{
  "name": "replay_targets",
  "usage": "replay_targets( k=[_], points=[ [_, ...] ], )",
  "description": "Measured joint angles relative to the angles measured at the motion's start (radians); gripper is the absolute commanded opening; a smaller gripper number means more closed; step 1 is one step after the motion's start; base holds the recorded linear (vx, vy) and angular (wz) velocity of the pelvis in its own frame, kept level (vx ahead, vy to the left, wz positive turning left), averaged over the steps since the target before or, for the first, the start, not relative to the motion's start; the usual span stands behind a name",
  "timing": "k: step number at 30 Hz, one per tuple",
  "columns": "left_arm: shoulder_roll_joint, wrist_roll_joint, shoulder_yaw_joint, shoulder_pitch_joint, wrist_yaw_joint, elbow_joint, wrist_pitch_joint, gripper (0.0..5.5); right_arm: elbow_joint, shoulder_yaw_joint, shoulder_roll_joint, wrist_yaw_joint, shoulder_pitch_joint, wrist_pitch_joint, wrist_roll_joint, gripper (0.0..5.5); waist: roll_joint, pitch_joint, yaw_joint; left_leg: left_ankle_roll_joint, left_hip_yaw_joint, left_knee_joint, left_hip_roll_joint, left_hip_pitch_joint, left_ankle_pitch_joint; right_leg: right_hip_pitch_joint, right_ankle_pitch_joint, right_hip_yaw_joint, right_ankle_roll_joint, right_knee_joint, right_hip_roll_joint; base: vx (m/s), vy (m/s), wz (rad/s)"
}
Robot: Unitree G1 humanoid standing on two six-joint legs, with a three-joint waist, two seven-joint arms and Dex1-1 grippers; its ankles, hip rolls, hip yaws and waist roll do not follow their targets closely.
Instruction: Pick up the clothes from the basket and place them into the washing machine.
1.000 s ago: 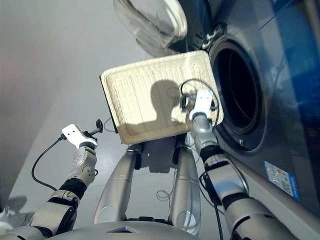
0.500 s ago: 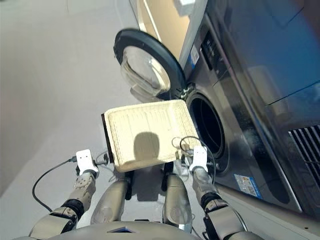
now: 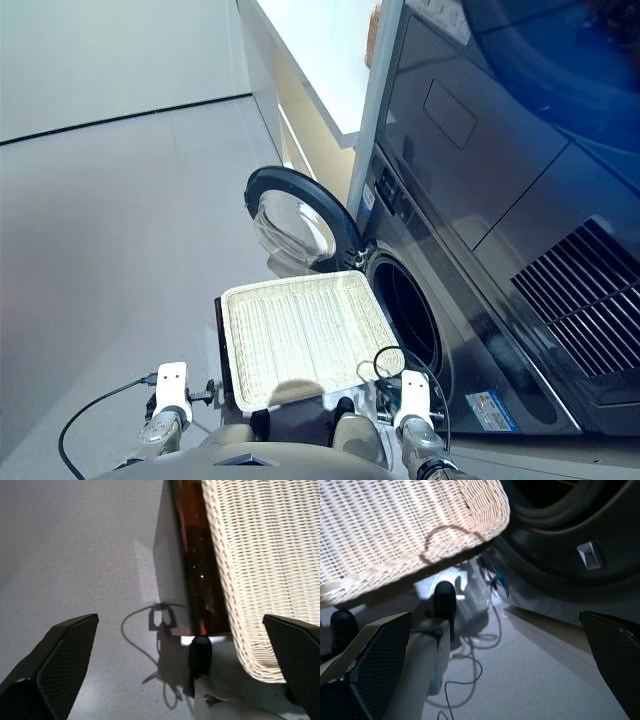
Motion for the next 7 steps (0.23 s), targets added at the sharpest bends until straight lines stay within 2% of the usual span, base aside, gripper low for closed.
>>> replay_targets(
  k=[5, 7],
  points=[
    [-0.001, 0.015, 0.0, 0.001, -0.001, 0.006, 0.012, 5.5, 0.0, -0.003, 0.001, 0.0, 0.0, 0.0, 0.0, 5.5, 0.0, 0.0, 0.0, 0.001, 0.001, -0.007, 0.001, 0.023, 0.0, 0.02, -0.001, 0.0, 0.0, 0.0, 0.001, 0.0, 0.0, 0.0],
    [-0.001, 0.016, 0.0, -0.001, -0.001, 0.013, 0.012, 5.5, -0.001, -0.003, 0.0, -0.001, 0.0, 0.0, 0.001, 5.5, 0.0, -0.004, 0.0, -0.003, 0.001, -0.008, 0.001, 0.026, -0.004, 0.025, -0.002, 0.001, 0.0, 0.001, 0.001, 0.0, 0.0, 0.0]
  ],
)
